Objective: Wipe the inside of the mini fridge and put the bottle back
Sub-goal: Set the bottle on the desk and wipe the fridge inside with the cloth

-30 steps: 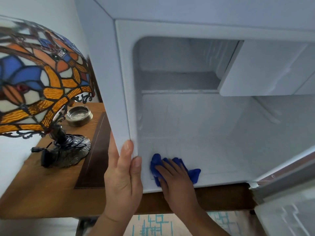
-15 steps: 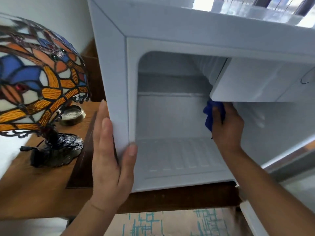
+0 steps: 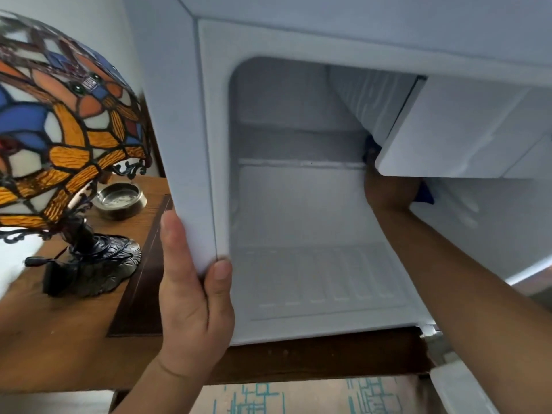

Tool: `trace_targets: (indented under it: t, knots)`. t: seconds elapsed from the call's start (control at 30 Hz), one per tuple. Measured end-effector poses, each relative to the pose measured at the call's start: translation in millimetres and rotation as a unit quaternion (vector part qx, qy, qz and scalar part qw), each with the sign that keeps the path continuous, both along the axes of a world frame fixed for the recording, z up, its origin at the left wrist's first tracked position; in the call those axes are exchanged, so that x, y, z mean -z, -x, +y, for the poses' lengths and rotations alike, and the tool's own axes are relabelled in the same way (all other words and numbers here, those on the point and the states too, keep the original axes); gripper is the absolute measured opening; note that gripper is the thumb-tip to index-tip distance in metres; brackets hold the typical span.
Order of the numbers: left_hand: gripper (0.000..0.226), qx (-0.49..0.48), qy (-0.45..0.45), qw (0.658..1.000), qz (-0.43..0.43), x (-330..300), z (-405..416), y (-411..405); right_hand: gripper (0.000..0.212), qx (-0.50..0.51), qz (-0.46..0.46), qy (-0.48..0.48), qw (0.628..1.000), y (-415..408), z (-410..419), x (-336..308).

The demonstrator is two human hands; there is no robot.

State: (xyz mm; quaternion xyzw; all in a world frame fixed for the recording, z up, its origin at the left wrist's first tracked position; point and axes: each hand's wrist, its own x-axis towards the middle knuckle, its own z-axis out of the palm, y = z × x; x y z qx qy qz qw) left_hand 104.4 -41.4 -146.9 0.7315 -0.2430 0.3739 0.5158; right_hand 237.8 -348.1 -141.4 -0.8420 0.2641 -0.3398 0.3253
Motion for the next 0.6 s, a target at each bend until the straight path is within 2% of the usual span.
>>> trace_targets:
  t: [0.03,0.13,0.23,0.3,0.37,0.5,0.6]
  knots:
    - [0.057,0.009,0.006,1.0,-0.012,2,-1,-1,0.05,0.015,-0.026,0.019,0.999,-4,1,5]
    - [0.058,0.019,0.018,0.999,-0.034,7,-1,-1,0.048,0.074,-0.092,0.217,0.969,-17,12,22]
    - [0.057,0.001,0.024,1.0,-0.008,8,3,-1,0.047,0.099,-0.159,0.284,0.94,-25,14,26]
    - [0.056,-0.027,0.013,0.999,-0.011,10,2,-4,0.04,0.101,-0.177,0.313,0.928,-25,7,30]
    - [0.054,-0.047,0.009,0.999,-0.023,14,-1,-7,0.043,0.089,-0.156,0.316,0.932,-24,-2,34]
    - [0.056,-0.104,-0.055,0.987,-0.109,25,-4,-6,0.044,0.105,-0.151,0.313,0.932,-18,-23,35]
    - [0.054,-0.078,-0.024,0.991,-0.102,26,-5,-9,0.044,0.117,-0.143,0.335,0.924,-19,-22,33]
